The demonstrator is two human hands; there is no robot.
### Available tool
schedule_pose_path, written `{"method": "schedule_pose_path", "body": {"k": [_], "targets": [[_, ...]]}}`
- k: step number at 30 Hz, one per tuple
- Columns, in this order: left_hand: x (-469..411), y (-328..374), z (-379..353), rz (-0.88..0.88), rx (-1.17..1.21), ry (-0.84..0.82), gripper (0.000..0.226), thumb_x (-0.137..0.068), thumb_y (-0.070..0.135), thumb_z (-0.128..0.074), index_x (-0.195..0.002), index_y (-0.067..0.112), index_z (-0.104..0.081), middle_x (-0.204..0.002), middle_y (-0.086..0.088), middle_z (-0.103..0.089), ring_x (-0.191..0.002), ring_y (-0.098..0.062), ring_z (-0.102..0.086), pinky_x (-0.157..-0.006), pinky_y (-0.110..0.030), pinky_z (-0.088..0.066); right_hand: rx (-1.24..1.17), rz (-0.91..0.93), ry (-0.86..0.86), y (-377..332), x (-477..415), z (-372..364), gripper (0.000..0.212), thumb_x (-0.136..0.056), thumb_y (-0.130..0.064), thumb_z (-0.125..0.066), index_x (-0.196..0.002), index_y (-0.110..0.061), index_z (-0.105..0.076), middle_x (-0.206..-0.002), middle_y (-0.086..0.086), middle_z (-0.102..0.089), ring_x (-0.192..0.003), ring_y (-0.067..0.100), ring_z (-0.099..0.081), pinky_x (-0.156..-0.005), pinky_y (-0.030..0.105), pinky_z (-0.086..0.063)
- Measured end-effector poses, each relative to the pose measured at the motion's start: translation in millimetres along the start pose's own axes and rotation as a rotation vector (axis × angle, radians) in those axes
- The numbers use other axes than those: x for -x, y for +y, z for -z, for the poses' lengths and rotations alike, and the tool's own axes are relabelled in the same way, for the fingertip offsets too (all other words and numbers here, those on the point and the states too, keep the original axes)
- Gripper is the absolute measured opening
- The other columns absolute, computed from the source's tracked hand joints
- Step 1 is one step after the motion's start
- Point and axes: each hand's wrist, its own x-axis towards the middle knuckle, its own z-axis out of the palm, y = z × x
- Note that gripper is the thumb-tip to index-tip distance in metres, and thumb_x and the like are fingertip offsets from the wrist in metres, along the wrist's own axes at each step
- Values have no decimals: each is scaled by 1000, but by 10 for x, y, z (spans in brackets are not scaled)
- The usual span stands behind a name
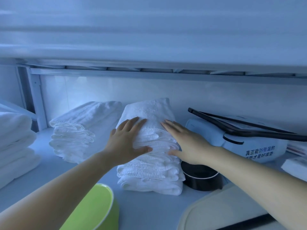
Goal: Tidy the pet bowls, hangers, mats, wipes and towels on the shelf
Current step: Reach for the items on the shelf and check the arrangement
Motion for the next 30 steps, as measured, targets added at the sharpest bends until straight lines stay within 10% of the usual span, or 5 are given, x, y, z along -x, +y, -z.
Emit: {"method": "schedule_pose_path", "body": {"k": [5,15,24,30], "targets": [[141,84,15,-12,-86,-7,94,-76,71,-50,-147,37,1,-157,9,-4,-144,-21,-6,-113,-43,-16,29,-26,-8,-3,295,45,84,-93,-37,-53,-149,-32,10,-156,-17,14,-144,4,-1,-110,27,-30],[457,285,123,-23,3,-18,94,-65,76,-27,-148,33,-12,-156,6,-9,-145,-22,-8,-114,-43,-21,-8,-96,-7,164,895,-23,73,-93,-42,-49,-149,-33,-3,-155,-24,0,-142,1,-14,-109,25,-29],[1039,364,251,55,36,-234,72,-81,62,-52,-143,44,-19,-153,19,-11,-141,-8,-16,-110,-25,-21,-182,98,150,-234,988,-93,41,-90,-37,-55,-131,-38,-46,-130,-26,-48,-117,-2,-47,-93,25,-44],[1452,199,436,214,-23,-366,84,-59,80,-27,-136,47,-30,-148,21,-24,-135,-4,-26,-105,-19,-23,-210,215,36,-483,839,-322,35,-90,-40,-55,-125,-36,-51,-125,-22,-53,-116,2,-48,-95,27,-43]]}}
